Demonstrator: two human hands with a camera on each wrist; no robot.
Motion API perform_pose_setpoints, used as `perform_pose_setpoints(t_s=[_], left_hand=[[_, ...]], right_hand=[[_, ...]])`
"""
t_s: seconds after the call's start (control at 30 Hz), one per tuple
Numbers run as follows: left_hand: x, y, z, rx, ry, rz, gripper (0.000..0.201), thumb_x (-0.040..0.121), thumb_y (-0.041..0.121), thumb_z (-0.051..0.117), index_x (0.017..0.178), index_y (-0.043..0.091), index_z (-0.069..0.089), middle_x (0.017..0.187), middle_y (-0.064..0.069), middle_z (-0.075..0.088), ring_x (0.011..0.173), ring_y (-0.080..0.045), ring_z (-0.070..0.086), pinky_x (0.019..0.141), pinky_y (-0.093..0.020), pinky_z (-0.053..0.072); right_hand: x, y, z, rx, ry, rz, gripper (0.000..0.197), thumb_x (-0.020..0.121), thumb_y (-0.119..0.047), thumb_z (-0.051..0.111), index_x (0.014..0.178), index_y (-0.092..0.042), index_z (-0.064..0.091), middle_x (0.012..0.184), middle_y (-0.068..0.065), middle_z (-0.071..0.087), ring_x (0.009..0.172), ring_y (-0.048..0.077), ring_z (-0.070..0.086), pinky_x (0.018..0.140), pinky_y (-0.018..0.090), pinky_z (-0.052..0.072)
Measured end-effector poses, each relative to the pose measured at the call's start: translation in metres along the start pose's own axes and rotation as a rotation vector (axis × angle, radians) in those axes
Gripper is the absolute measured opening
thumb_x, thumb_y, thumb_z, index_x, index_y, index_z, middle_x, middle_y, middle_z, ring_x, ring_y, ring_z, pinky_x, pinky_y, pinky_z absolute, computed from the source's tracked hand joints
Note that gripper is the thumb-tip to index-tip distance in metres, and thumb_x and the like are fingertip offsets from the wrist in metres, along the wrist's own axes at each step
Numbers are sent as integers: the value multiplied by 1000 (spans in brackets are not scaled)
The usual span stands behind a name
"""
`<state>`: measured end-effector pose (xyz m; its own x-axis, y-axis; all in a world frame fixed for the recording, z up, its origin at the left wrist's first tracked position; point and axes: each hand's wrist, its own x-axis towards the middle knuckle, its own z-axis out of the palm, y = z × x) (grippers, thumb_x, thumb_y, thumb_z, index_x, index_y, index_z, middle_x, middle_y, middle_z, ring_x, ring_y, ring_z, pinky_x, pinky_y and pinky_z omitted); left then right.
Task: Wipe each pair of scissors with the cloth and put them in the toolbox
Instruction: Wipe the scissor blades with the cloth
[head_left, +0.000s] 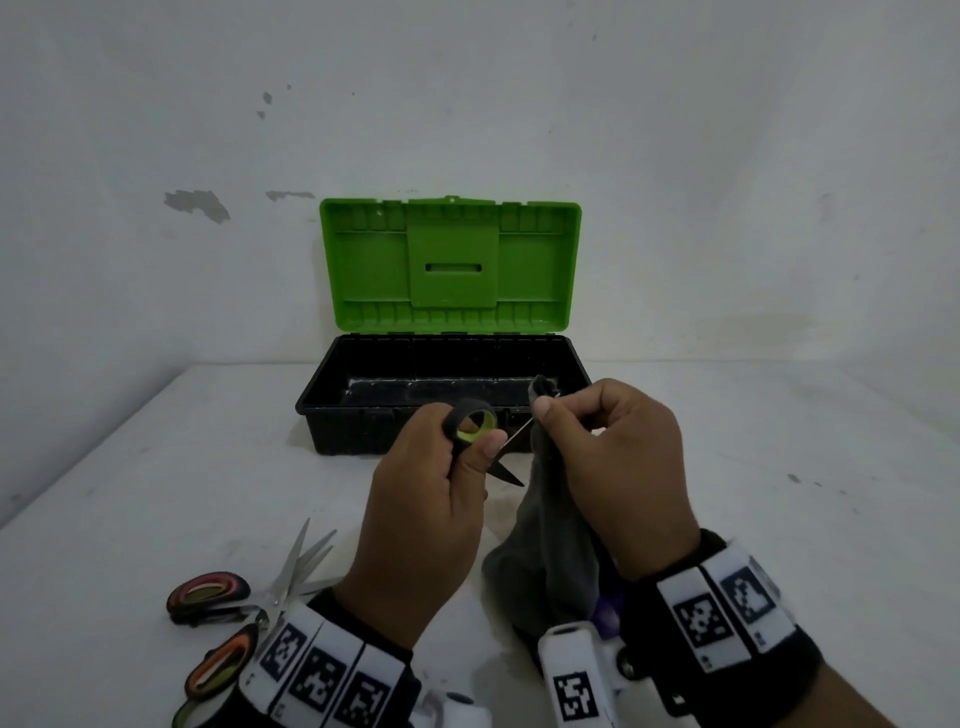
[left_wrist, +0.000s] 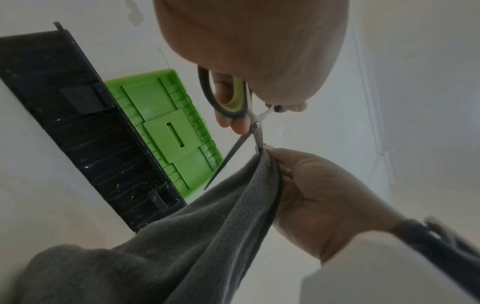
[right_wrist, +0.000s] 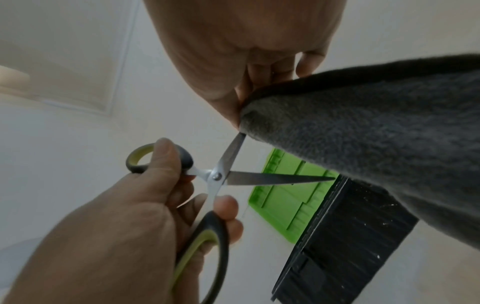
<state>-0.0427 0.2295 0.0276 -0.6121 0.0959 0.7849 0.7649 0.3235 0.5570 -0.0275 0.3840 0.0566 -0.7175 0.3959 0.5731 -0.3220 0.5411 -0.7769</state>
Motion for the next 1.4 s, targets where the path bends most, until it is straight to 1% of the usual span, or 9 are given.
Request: perform_pose_setpoints(t_s=[0.13, 0.53, 0.63, 0.7, 0.8, 0.9, 1.07, 1.23, 1.4], left_hand=[[-1, 1, -3, -4, 0, 13, 23, 97, 46, 44, 91, 24, 51, 76, 6, 56, 59, -12, 61, 50, -30, 55], [1, 8, -8, 36, -24, 39, 23, 98, 44, 45, 91, 23, 52, 76, 5, 55, 59, -13, 61, 51, -31, 54], [4, 17, -11, -94, -3, -126, 25, 98, 41, 49, 85, 20, 54, 68, 5, 55, 56, -15, 61, 49, -18, 52], [10, 23, -14, -227, 15, -330, 25, 94, 40, 50, 83, 18, 54, 56, 3, 52, 50, -21, 60, 47, -20, 51], [21, 24, -18, -456, 51, -673, 28, 96, 37, 51, 86, 11, 54, 53, -2, 45, 46, -23, 56, 45, -29, 52], [27, 23, -19, -595, 47, -857, 28, 98, 36, 51, 96, 9, 59, 66, -6, 51, 47, -19, 57, 46, -30, 51], [25, 25, -14, -726, -33, -995, 27, 97, 37, 52, 93, 11, 60, 48, 6, 49, 51, -19, 57, 46, -29, 48], [26, 21, -16, -686, -55, -1060, 28, 95, 40, 54, 85, 15, 62, 61, 1, 37, 71, -25, 46, 45, -27, 48], [26, 22, -17, -677, -103, -1020, 28, 95, 40, 54, 88, 14, 60, 61, 0, 35, 61, -22, 48, 45, -28, 47]], right_hand=[[-8, -5, 0, 5, -69, -13, 19, 85, -20, 76, 67, -20, 68, 64, -10, 68, 67, 3, 63, 60, 6, 44], [5, 0, -4, 16, -11, 30, 20, 84, -24, 77, 66, -18, 70, 62, -8, 68, 62, 4, 62, 58, 11, 45], [17, 10, -9, 83, 29, 113, 21, 83, -25, 78, 65, -18, 70, 61, -4, 70, 57, 7, 63, 59, 26, 53], [21, 14, -17, 136, 47, 148, 19, 84, -24, 78, 67, -17, 71, 66, -1, 72, 61, 11, 66, 63, 33, 55], [18, 14, -29, 161, -22, 79, 14, 84, -20, 78, 71, -20, 72, 72, -1, 74, 67, 19, 68, 66, 32, 54], [6, 7, -31, 96, -142, -84, 14, 79, -13, 81, 71, -21, 73, 70, -5, 73, 63, 10, 63, 63, 16, 50], [-3, -4, -27, 177, -328, -122, 15, 75, -12, 83, 69, -22, 75, 67, -10, 73, 63, 2, 66, 62, 11, 48], [-2, -11, -27, 165, -417, -31, 15, 71, -23, 87, 66, -16, 74, 64, -2, 72, 58, 14, 66, 54, 19, 48], [-1, -16, -29, 143, -427, 20, 22, 72, -24, 87, 63, -11, 72, 61, 1, 72, 56, 16, 67, 52, 24, 50]])
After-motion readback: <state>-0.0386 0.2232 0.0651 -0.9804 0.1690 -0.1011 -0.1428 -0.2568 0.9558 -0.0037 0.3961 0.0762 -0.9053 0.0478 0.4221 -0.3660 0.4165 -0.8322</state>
